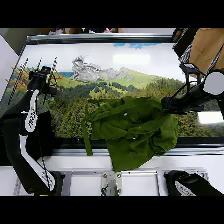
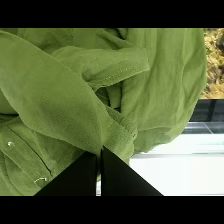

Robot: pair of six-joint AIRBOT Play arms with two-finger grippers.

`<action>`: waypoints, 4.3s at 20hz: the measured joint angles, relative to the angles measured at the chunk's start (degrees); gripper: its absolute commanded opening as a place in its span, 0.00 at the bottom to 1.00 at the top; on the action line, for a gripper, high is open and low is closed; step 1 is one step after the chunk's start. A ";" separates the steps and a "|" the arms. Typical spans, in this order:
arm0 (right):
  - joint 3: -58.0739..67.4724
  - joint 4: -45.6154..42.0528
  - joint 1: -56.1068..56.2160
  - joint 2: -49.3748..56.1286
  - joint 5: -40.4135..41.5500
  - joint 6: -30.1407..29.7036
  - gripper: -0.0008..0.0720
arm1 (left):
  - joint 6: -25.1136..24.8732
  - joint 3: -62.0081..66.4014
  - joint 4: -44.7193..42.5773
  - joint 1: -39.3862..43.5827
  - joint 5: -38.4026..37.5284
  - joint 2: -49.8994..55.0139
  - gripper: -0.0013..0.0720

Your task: Fold the clothes and pants, and hang the long-sleeved shirts on hangers.

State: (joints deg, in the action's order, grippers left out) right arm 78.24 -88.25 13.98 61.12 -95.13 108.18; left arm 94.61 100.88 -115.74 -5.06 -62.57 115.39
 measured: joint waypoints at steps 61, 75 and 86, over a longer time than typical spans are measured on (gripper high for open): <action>0.00 0.00 0.00 0.00 -0.02 -0.02 0.03 | -47.95 -4.00 47.95 8.83 -28.96 -36.48 0.03; 0.00 0.00 0.00 0.00 0.00 -0.02 0.03 | -81.22 -7.69 60.92 4.92 -41.09 -36.06 0.03; 0.07 0.48 0.00 0.00 -0.02 -0.42 0.03 | -91.69 -26.25 61.79 6.71 -37.55 -35.98 0.03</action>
State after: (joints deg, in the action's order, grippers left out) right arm 78.30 -87.77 13.98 61.12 -95.15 107.77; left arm 2.92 74.63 -53.95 1.65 -100.12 79.42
